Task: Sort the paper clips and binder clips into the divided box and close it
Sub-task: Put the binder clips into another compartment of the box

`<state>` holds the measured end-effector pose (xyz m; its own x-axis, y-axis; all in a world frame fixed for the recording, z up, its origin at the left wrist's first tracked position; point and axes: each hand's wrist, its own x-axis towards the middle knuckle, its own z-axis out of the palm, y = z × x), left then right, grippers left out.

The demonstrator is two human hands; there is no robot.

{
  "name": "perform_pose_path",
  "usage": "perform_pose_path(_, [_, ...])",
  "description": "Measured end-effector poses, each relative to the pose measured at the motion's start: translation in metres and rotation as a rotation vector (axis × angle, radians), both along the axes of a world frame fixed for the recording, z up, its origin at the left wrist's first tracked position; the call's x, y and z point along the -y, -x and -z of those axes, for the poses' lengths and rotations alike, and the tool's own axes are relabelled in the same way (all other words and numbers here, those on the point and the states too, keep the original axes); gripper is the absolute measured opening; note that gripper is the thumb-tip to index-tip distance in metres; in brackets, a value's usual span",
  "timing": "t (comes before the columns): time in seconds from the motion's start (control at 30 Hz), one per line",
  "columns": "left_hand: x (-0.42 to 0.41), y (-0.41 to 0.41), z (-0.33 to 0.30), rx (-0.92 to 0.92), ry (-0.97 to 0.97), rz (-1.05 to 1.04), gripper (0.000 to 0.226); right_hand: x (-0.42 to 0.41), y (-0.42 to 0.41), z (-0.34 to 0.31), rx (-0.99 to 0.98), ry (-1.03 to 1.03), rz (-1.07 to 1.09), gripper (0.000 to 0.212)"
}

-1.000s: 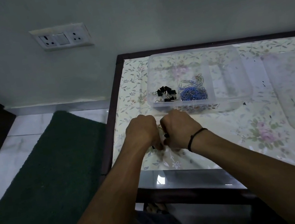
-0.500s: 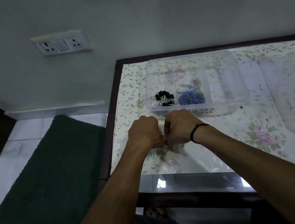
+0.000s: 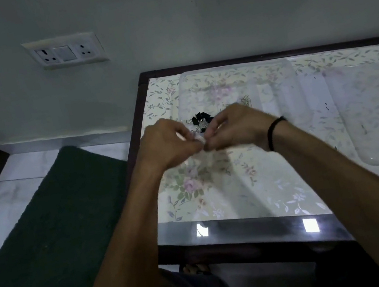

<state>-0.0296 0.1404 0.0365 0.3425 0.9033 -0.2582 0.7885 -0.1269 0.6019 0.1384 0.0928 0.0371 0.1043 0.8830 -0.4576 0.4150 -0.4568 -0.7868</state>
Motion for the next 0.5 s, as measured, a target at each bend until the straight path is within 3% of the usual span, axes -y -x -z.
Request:
perform_pose_path(0.07, [0.004, -0.003, -0.004, 0.259, 0.101, -0.12, 0.015, -0.002, -0.01, 0.0, -0.144, -0.056, 0.112, 0.023])
perform_pose_path(0.23, [-0.009, -0.025, 0.006, 0.531, 0.226, -0.29, 0.02, -0.011, -0.013, 0.014, -0.197, -0.183, 0.323, 0.016])
perform_pose_path(0.37, [-0.019, -0.03, 0.021, 0.556, 0.265, -0.39, 0.018, -0.012, -0.009, 0.02, -0.277, -0.16, 0.33, 0.028])
perform_pose_path(0.5, [-0.021, -0.029, 0.023, 0.57, 0.261, -0.389, 0.019, -0.013, -0.011, 0.025, -0.218, -0.148, 0.312, 0.033])
